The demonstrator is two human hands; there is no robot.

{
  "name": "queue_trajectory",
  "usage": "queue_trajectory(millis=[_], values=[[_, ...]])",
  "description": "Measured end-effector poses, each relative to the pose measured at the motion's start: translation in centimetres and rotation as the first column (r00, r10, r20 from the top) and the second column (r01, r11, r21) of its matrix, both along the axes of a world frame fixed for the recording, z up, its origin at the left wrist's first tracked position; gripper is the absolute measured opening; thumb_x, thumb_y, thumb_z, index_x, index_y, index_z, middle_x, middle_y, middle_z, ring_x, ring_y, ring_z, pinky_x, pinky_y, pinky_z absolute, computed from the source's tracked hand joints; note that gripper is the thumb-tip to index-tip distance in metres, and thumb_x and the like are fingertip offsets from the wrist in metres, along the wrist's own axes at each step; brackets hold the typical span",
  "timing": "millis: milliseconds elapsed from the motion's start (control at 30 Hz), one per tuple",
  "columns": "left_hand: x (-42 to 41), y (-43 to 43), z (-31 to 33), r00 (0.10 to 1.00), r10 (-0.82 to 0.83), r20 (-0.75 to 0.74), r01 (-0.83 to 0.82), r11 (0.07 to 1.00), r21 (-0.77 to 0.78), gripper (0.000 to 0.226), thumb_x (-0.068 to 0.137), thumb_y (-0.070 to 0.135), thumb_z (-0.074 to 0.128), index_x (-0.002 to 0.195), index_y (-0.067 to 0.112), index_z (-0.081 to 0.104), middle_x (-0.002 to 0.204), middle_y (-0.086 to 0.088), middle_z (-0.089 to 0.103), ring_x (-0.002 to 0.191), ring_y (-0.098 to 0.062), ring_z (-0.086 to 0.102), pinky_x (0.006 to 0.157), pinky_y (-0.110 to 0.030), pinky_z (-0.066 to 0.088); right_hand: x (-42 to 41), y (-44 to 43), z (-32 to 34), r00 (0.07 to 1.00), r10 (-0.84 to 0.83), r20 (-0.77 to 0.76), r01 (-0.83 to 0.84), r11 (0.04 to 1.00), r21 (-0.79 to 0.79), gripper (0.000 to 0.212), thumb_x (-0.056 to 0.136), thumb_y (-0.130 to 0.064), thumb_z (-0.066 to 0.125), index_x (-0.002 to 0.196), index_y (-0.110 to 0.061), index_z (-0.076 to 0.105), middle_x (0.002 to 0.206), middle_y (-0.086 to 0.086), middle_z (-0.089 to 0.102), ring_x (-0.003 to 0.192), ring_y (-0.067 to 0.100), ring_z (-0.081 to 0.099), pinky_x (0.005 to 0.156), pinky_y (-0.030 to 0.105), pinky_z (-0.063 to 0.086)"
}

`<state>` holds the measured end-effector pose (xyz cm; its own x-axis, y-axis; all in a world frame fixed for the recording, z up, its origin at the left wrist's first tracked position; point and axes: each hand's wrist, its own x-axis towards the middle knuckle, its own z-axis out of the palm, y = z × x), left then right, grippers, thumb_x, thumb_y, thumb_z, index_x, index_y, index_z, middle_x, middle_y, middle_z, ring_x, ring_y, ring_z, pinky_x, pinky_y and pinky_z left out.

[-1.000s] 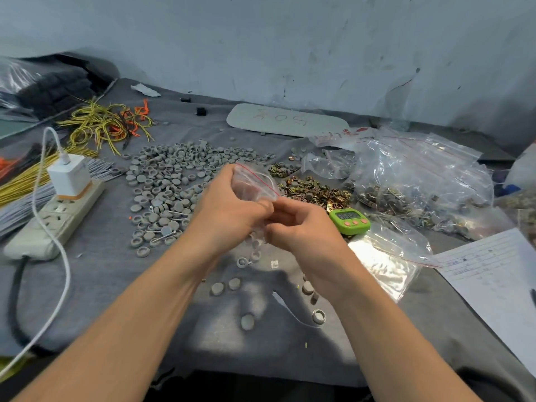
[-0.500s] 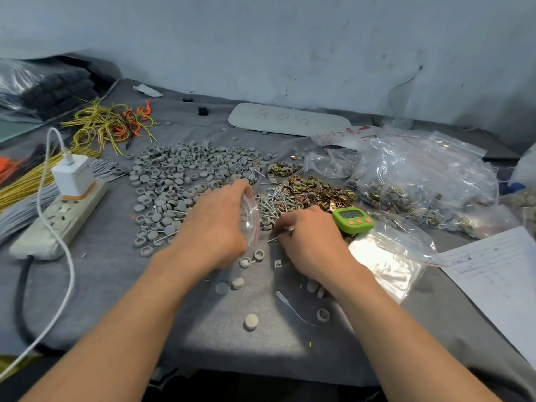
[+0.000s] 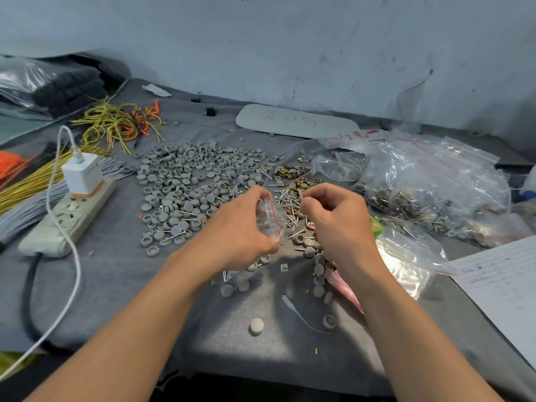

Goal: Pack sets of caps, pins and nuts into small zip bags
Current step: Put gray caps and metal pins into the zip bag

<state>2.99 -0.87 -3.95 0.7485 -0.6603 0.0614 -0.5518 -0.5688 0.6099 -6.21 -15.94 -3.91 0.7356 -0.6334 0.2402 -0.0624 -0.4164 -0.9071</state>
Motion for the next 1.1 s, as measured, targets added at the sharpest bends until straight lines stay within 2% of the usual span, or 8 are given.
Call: queue_trajectory(millis=[200, 333, 433, 567, 667, 833, 967, 1100], values=[[-0.7, -0.3, 0.4, 1.000, -0.028, 0.010, 0.028, 1.000, -0.014, 0.079, 0.063, 0.037, 0.085, 0.130, 0.043, 0.042, 0.106, 0.017, 0.058, 0.084, 0.002, 0.054, 0.061, -0.027, 0.040, -0.4, 1.5, 0.8, 0.992, 0.113, 0.048, -0.121, 0.963, 0.239, 0.012, 0.082, -0.007, 0.076, 0.075, -0.017, 0.078, 0.080, 0.004, 0.078, 0.063, 0.009, 0.061, 0.065, 0.029, 0.051], [-1.0, -0.5, 0.5, 0.999, -0.018, -0.029, 0.017, 0.999, -0.051, 0.080, 0.062, 0.038, 0.088, 0.128, 0.043, 0.043, 0.108, 0.016, 0.059, 0.087, 0.000, 0.057, 0.064, -0.029, 0.044, 0.0, 2.1, 1.2, 0.997, 0.072, 0.002, -0.070, 0.969, 0.239, 0.019, 0.079, -0.007, 0.082, 0.069, -0.023, 0.080, 0.131, -0.012, 0.067, 0.124, 0.003, 0.058, 0.111, 0.041, 0.042], [-1.0, -0.5, 0.4, 0.998, -0.026, -0.064, 0.017, 0.991, -0.130, 0.066, 0.062, 0.036, 0.086, 0.116, 0.043, 0.050, 0.099, 0.015, 0.065, 0.079, -0.005, 0.062, 0.060, -0.027, 0.041, -0.1, 2.2, 1.3, 0.993, 0.087, -0.078, -0.070, 0.977, 0.204, 0.022, 0.080, -0.009, 0.081, 0.072, -0.030, 0.083, 0.152, -0.009, 0.052, 0.141, 0.004, 0.043, 0.113, 0.036, 0.031], [-0.6, -0.3, 0.6, 0.989, -0.038, -0.145, 0.003, 0.973, -0.231, 0.057, 0.058, 0.028, 0.083, 0.106, 0.041, 0.055, 0.095, 0.014, 0.069, 0.074, -0.009, 0.065, 0.061, -0.029, 0.049, 0.2, 2.3, 1.6, 0.978, 0.207, 0.025, -0.204, 0.931, 0.303, 0.034, 0.084, -0.001, 0.073, 0.073, -0.030, 0.084, 0.113, -0.028, 0.073, 0.138, -0.003, 0.044, 0.101, 0.023, 0.034], [-0.1, 0.4, 0.7, 0.972, -0.048, -0.229, -0.026, 0.951, -0.309, 0.056, 0.066, 0.006, 0.082, 0.106, 0.038, 0.059, 0.104, 0.012, 0.070, 0.083, -0.013, 0.071, 0.071, -0.037, 0.058, 0.3, 1.2, 1.8, 0.983, 0.128, 0.131, -0.168, 0.911, 0.378, 0.039, 0.088, 0.003, 0.067, 0.072, -0.028, 0.084, 0.105, -0.014, 0.078, 0.120, -0.004, 0.061, 0.092, 0.021, 0.044], [0.9, 1.3, 0.8, 0.945, -0.049, -0.324, -0.101, 0.897, -0.430, 0.055, 0.071, -0.007, 0.078, 0.108, 0.032, 0.063, 0.104, 0.003, 0.071, 0.082, -0.013, 0.069, 0.072, -0.036, 0.061, 0.2, -0.9, 0.6, 0.972, -0.087, -0.220, 0.056, 0.988, -0.145, 0.034, 0.090, -0.008, 0.064, 0.074, -0.032, 0.081, 0.084, -0.011, 0.078, 0.051, 0.005, 0.058, 0.050, 0.016, 0.046], [1.6, 1.7, 0.6, 0.946, -0.036, -0.321, -0.123, 0.878, -0.463, 0.055, 0.071, -0.007, 0.079, 0.105, 0.035, 0.063, 0.097, 0.011, 0.073, 0.078, -0.004, 0.069, 0.067, -0.024, 0.058, 1.7, -1.2, -0.4, 0.842, -0.169, -0.512, -0.158, 0.830, -0.534, 0.035, 0.085, -0.001, 0.067, 0.090, -0.033, 0.080, 0.110, -0.005, 0.076, 0.113, 0.022, 0.060, 0.109, 0.036, 0.039], [1.4, 1.8, 0.6, 0.957, -0.009, -0.289, -0.129, 0.882, -0.454, 0.056, 0.072, -0.006, 0.081, 0.102, 0.037, 0.061, 0.094, 0.018, 0.072, 0.071, 0.000, 0.067, 0.063, -0.019, 0.055, 2.3, -1.6, -1.2, 0.790, -0.152, -0.594, -0.335, 0.704, -0.626, 0.037, 0.074, 0.003, 0.068, 0.089, -0.029, 0.078, 0.097, -0.002, 0.075, 0.102, 0.024, 0.062, 0.097, 0.035, 0.027]])
